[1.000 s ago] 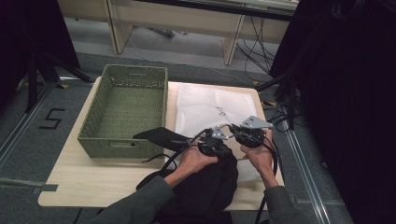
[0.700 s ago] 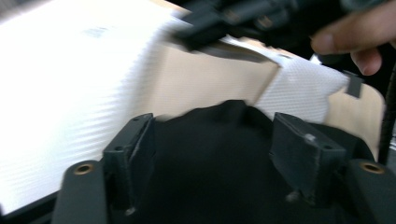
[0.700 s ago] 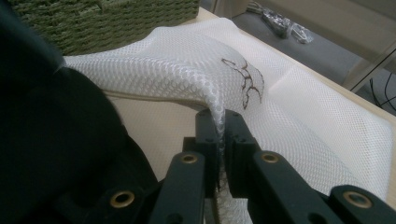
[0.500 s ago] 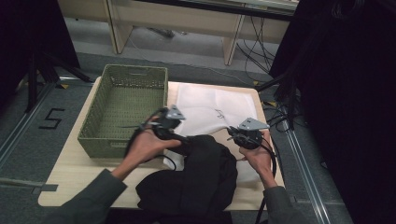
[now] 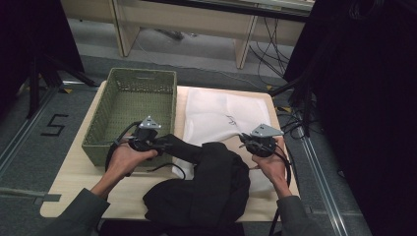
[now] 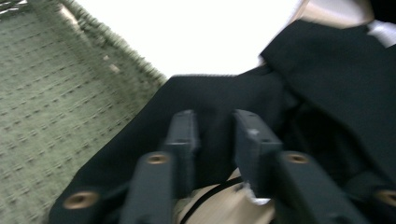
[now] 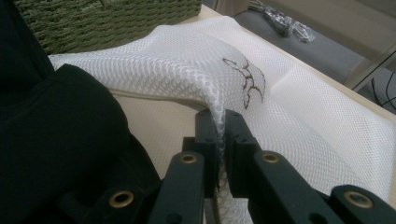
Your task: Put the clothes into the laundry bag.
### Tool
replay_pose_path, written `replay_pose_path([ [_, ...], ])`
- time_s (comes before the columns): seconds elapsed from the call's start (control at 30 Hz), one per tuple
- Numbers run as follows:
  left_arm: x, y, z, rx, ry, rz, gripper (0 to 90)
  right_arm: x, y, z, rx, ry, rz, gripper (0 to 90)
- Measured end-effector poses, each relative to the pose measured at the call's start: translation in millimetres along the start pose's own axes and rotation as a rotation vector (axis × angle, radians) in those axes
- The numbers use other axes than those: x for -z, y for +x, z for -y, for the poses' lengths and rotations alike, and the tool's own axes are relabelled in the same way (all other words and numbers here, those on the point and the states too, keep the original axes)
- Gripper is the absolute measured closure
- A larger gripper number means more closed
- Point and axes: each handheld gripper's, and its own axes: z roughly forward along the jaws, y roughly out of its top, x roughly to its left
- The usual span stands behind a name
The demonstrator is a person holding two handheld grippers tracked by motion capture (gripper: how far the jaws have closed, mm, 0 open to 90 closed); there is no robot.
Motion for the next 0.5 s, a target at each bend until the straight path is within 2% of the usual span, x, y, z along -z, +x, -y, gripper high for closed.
replay_pose_path([
  [0.03, 0.9, -2.6, -1.9, -0.026, -0.002, -0.011, 84.5, 0.0, -0.4, -0.1, 0.002, -0.002, -0.003, 85.8],
  [0.07, 1.5, -4.4, -4.8, -0.062, 0.019, -0.008, 87.3, -0.1, -0.6, 0.0, 0.002, -0.003, -0.004, 85.8],
  [0.13, 1.2, -8.2, -8.9, -0.075, 0.014, -0.030, 88.3, -0.4, -0.4, 0.2, 0.004, -0.002, 0.001, 85.8],
  [0.2, 3.9, -12.5, -15.4, -0.058, -0.048, -0.026, 88.4, -0.1, -0.1, -0.3, 0.003, -0.004, -0.002, 85.8],
  [0.23, 7.6, -16.7, -20.8, -0.063, -0.076, -0.014, 88.3, 0.0, -0.3, -0.3, 0.003, -0.004, -0.003, 85.9],
  [0.3, 14.5, -32.6, -32.9, -0.062, -0.157, 0.035, 88.3, -0.6, -1.0, -0.1, 0.004, -0.008, -0.002, 85.8],
  [0.37, 19.7, -54.8, -45.9, -0.106, -0.193, 0.086, 88.3, -1.2, -2.2, -0.2, 0.022, -0.019, 0.015, 85.8],
  [0.4, 20.2, -67.1, -51.7, -0.118, -0.218, 0.126, 88.2, -1.2, -2.0, -0.2, 0.021, -0.017, 0.018, 85.8],
  [0.43, 19.3, -80.5, -57.0, -0.125, -0.234, 0.172, 88.2, -1.1, -1.8, -0.2, 0.018, -0.018, 0.017, 85.9],
  [0.5, 13.9, -109.6, -65.6, -0.185, -0.228, 0.246, 88.1, -0.6, -1.5, -0.1, 0.012, -0.017, 0.014, 85.8],
])
